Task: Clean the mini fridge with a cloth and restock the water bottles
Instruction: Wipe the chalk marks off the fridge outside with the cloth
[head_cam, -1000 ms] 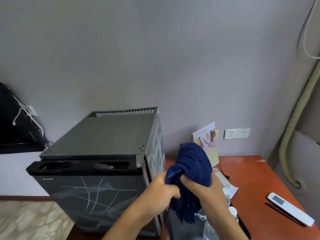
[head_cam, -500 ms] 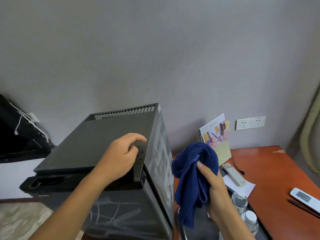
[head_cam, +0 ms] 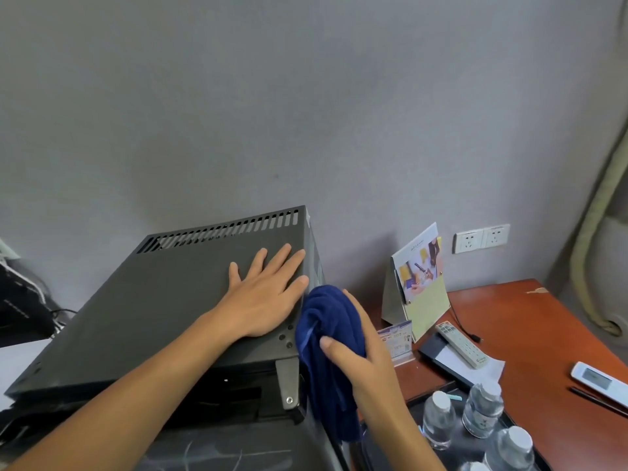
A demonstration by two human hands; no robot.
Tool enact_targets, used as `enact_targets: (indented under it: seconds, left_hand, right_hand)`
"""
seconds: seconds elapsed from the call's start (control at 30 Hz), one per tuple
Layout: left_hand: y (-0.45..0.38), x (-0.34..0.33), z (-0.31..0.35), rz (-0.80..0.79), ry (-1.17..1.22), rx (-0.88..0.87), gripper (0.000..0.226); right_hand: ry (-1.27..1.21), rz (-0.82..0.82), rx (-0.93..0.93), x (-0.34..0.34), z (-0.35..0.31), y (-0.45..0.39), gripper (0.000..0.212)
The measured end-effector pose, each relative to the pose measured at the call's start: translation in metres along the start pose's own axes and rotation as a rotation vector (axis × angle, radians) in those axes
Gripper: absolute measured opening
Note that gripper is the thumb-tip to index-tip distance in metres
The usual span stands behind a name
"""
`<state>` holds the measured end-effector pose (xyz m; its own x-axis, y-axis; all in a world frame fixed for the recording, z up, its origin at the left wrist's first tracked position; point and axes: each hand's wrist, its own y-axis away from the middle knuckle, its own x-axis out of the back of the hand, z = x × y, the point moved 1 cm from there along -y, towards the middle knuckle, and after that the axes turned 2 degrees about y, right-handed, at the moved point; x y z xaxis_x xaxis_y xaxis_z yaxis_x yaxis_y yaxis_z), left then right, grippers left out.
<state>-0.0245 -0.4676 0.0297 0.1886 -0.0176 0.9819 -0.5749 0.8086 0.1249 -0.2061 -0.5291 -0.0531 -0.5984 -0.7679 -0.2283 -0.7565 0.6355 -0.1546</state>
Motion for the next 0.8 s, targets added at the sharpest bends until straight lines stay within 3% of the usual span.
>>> enact_targets:
  seconds: [0.13, 0.23, 0.43, 0.63, 0.73, 0.8]
  left_hand:
    - [-0.002, 0.001, 0.001, -0.007, 0.001, 0.008, 0.056]
    - [-0.003, 0.000, 0.003, -0.014, 0.003, 0.024, 0.054]
    - [-0.003, 0.001, 0.004, -0.009, 0.010, 0.037, 0.052]
    - [-0.002, 0.000, 0.005, 0.017, 0.028, 0.060, 0.052]
    - [-0.002, 0.000, 0.008, 0.013, 0.033, 0.066, 0.051]
    - [-0.003, 0.002, 0.010, 0.010, 0.038, 0.072, 0.052]
  right_hand:
    - [0.084, 0.020, 0.138, -0.019, 0.007, 0.008, 0.088]
    - [0.162, 0.105, 0.287, -0.034, 0.020, 0.000, 0.066]
    - [0.069, 0.235, 0.278, -0.029, 0.038, -0.035, 0.042]
    - [0.155, 0.216, 0.174, -0.019, 0.062, -0.142, 0.040]
    - [0.311, 0.162, 0.233, -0.010, 0.077, -0.214, 0.020]
    - [0.373, 0.153, 0.215, -0.007, 0.088, -0.259, 0.021]
